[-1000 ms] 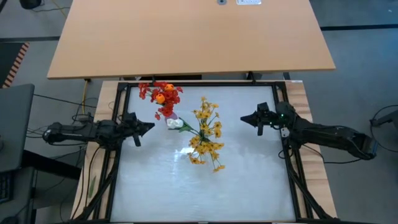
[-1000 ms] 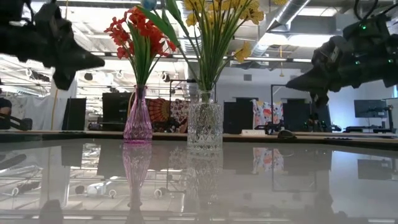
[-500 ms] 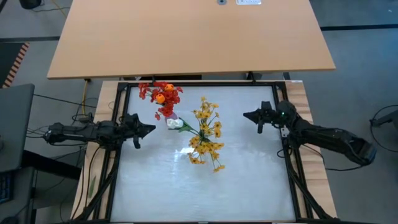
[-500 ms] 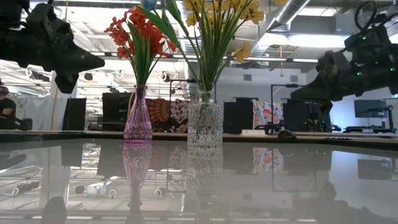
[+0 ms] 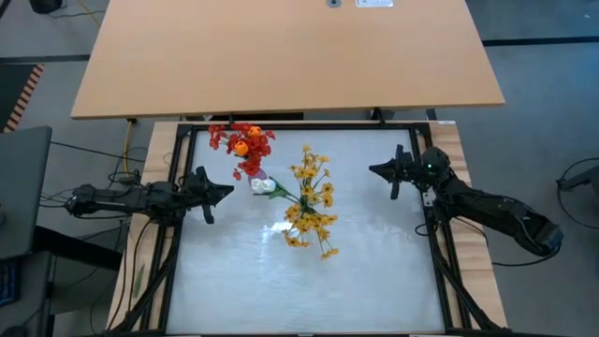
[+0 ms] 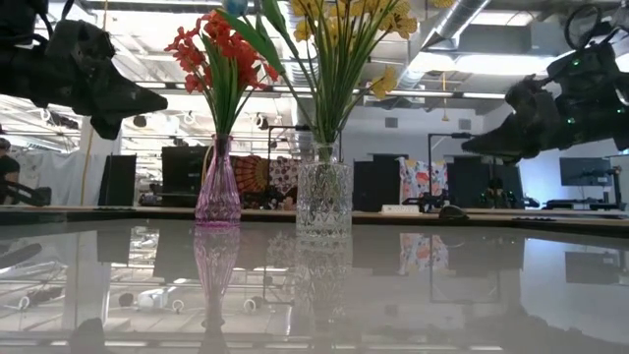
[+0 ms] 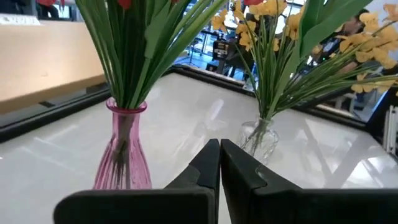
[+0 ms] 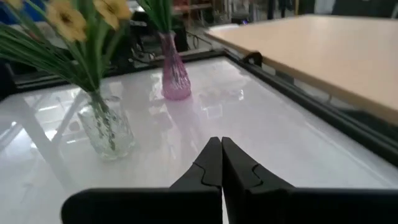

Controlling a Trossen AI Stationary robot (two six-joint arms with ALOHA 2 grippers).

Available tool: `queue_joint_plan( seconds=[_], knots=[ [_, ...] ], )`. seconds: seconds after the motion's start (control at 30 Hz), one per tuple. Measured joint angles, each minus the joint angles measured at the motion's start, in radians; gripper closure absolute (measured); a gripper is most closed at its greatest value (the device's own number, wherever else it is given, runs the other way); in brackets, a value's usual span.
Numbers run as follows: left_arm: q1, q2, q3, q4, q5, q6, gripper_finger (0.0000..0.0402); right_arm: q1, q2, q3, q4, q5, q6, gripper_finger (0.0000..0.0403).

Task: Sort flowers into vase by color
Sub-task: Return to Home Position

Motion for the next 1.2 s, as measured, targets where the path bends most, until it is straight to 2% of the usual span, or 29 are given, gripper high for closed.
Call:
queue_joint_plan(
  seconds=[0.1, 0.27, 0.4, 0.63, 0.73, 0.87, 1.03, 1.2],
  knots=[
    [0.000, 0.000, 0.000, 0.000, -0.017, 0.030, 0.0401, -0.011, 0.000, 0.000, 0.010, -0.027, -0.022, 0.0380],
    [0.000, 0.000, 0.000, 0.001, -0.044, 0.103, 0.0401, 0.008, 0.070, 0.000, -0.023, 0.094, -0.071, 0.0380],
    [0.000, 0.000, 0.000, 0.001, -0.049, 0.160, 0.0401, 0.068, 0.172, -0.001, -0.024, 0.133, -0.214, 0.0379],
    [0.000, 0.000, 0.000, 0.001, -0.050, 0.196, 0.0401, 0.141, 0.254, 0.009, 0.037, 0.133, -0.228, 0.0379],
    [0.000, 0.000, 0.000, 0.001, -0.048, 0.187, 0.0401, 0.135, 0.244, 0.000, 0.061, 0.116, -0.207, 0.0382],
    [0.000, 0.000, 0.000, 0.001, -0.048, 0.187, 0.0401, 0.105, 0.201, 0.000, 0.083, 0.032, -0.158, 0.0384],
    [0.000, 0.000, 0.000, 0.001, -0.048, 0.186, 0.0401, 0.097, 0.124, 0.000, 0.101, 0.014, -0.111, 0.0384],
    [0.000, 0.000, 0.000, 0.001, -0.047, 0.186, 0.0401, 0.095, 0.084, 0.000, 0.089, 0.120, -0.002, 0.0369]
  ],
)
